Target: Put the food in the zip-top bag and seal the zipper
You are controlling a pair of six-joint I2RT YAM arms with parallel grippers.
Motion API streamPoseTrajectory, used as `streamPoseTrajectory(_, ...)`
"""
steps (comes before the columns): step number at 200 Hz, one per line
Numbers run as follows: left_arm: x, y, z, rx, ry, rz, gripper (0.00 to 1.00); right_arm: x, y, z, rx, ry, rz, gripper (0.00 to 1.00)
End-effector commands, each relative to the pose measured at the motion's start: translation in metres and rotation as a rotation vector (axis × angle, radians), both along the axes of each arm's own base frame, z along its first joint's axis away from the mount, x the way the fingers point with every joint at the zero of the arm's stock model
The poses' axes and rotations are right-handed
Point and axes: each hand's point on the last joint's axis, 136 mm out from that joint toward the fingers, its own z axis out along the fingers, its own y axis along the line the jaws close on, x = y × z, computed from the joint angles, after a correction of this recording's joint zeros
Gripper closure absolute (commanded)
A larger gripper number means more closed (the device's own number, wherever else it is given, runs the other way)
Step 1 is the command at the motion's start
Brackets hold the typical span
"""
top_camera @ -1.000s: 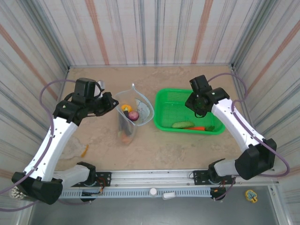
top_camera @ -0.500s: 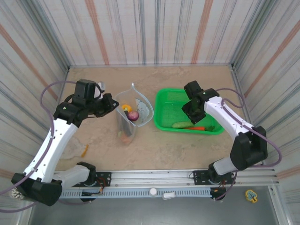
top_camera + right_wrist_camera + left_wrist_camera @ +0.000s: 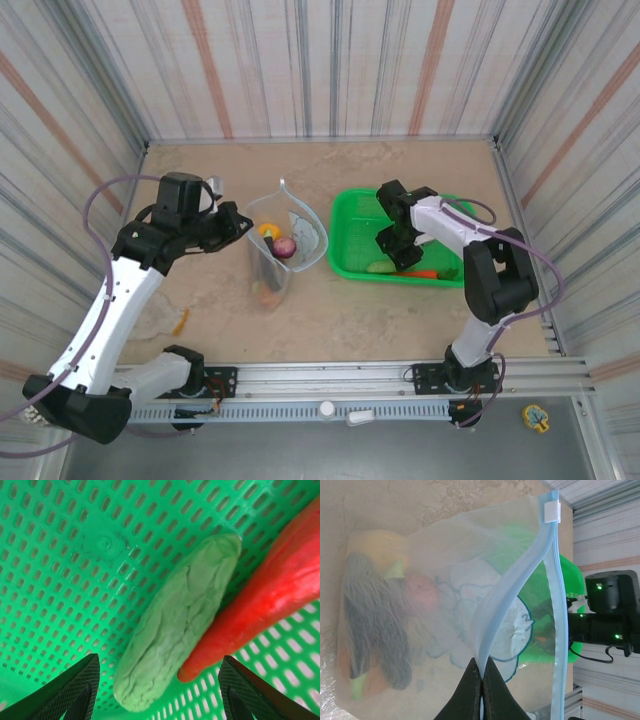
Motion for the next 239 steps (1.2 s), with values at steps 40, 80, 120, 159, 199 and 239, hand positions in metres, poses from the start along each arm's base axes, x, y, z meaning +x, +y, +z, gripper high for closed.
streamPoseTrajectory(40, -0.005, -0.002, 0.005, -0.019, -0.005, -0.019, 1.00, 0.024, 0.009, -0.015, 0.010, -0.029, 0.060, 0.48)
streamPoseTrajectory(80, -0.004, 0.000, 0.005, -0.010, -0.005, -0.010, 1.00, 0.028, 0.008, -0.007, 0.015, -0.064, 0.077, 0.62)
streamPoseTrajectory(120, -0.003, 0.000, 0.006, -0.008, -0.007, -0.008, 1.00, 0.039, 0.011, 0.023, 0.062, -0.200, 0.119, 0.71)
streamPoseTrajectory(159, -0.002, 0.000, 0.007, -0.008, -0.007, -0.005, 1.00, 0.053, 0.017, 0.084, 0.121, -0.456, 0.199, 0.73)
streamPoseTrajectory(199, -0.001, 0.000, 0.011, -0.012, -0.010, -0.002, 1.00, 0.060, 0.035, 0.180, 0.183, -0.819, 0.331, 0.73)
streamPoseTrajectory(239, 0.001, -0.001, 0.013, -0.016, -0.012, 0.001, 1.00, 0.033, 0.100, 0.289, 0.159, -1.201, 0.691, 0.71)
